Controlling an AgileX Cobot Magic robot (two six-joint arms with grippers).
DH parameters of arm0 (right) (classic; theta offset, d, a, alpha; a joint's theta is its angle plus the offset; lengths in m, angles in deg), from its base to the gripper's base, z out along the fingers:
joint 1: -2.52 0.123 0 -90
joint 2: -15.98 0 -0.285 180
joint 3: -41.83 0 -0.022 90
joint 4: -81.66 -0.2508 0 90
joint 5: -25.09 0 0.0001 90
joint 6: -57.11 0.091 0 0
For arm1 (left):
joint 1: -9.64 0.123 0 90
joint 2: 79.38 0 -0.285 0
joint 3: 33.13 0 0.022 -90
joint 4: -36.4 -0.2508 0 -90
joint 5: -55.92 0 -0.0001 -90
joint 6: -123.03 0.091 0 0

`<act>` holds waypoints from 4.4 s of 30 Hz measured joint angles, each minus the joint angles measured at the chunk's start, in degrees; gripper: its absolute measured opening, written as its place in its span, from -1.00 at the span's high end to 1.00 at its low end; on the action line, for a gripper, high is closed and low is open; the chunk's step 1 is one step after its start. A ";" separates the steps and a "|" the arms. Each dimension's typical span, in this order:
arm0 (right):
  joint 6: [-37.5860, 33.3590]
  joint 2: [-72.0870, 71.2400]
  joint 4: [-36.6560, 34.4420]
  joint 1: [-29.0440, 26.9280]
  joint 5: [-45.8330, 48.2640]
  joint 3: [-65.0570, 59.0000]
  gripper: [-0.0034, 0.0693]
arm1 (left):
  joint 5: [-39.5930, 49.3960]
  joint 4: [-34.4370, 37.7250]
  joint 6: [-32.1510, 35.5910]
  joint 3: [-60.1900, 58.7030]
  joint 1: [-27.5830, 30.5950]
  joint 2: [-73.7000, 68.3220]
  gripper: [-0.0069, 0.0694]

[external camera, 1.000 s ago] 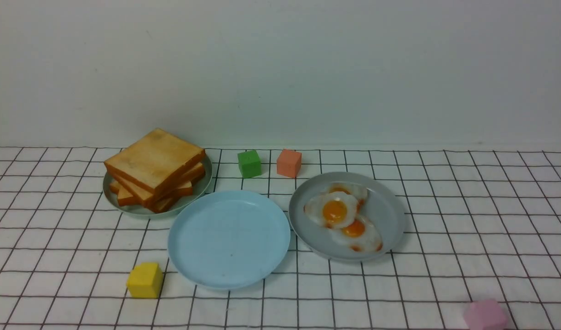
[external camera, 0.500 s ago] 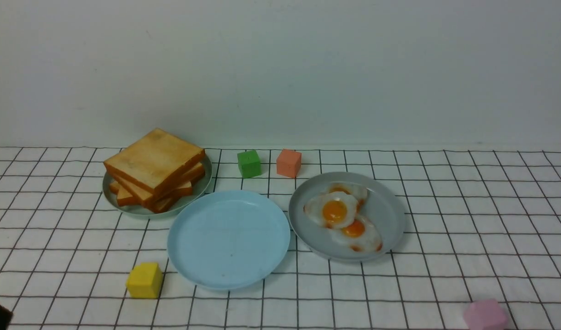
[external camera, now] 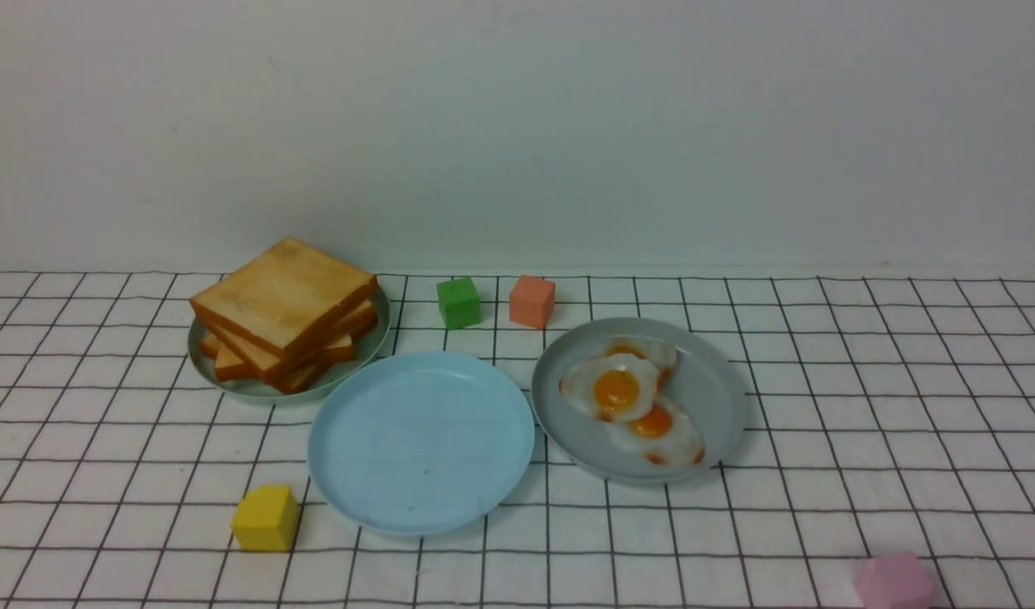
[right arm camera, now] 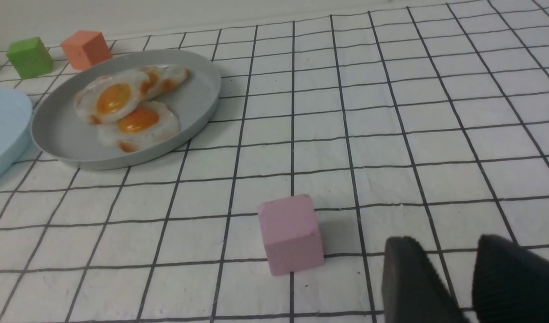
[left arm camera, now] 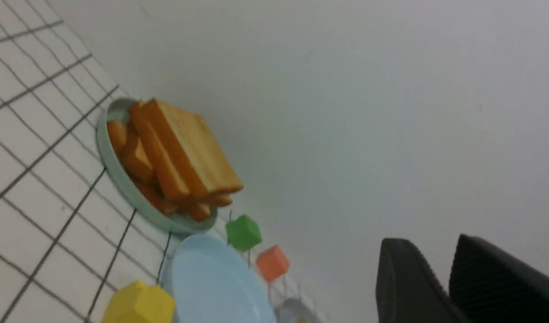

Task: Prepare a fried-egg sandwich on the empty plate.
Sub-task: Use the left arm to grab a slice of bread, then use the left arm to put a slice of bread into the empty plate in the middle

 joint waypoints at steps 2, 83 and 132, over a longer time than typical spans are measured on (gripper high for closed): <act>0.00 0.00 0.00 0.00 -0.05 0.00 0.25 | 3.67 -3.21 2.17 3.02 0.00 -3.90 0.61; -13.41 37.69 -18.80 13.04 32.77 50.17 0.87 | 33.86 -49.40 15.95 83.39 -11.06 -103.98 0.67; -12.31 42.07 -17.47 13.04 37.13 50.28 0.77 | 39.59 -47.59 10.35 67.66 -34.14 -88.77 0.03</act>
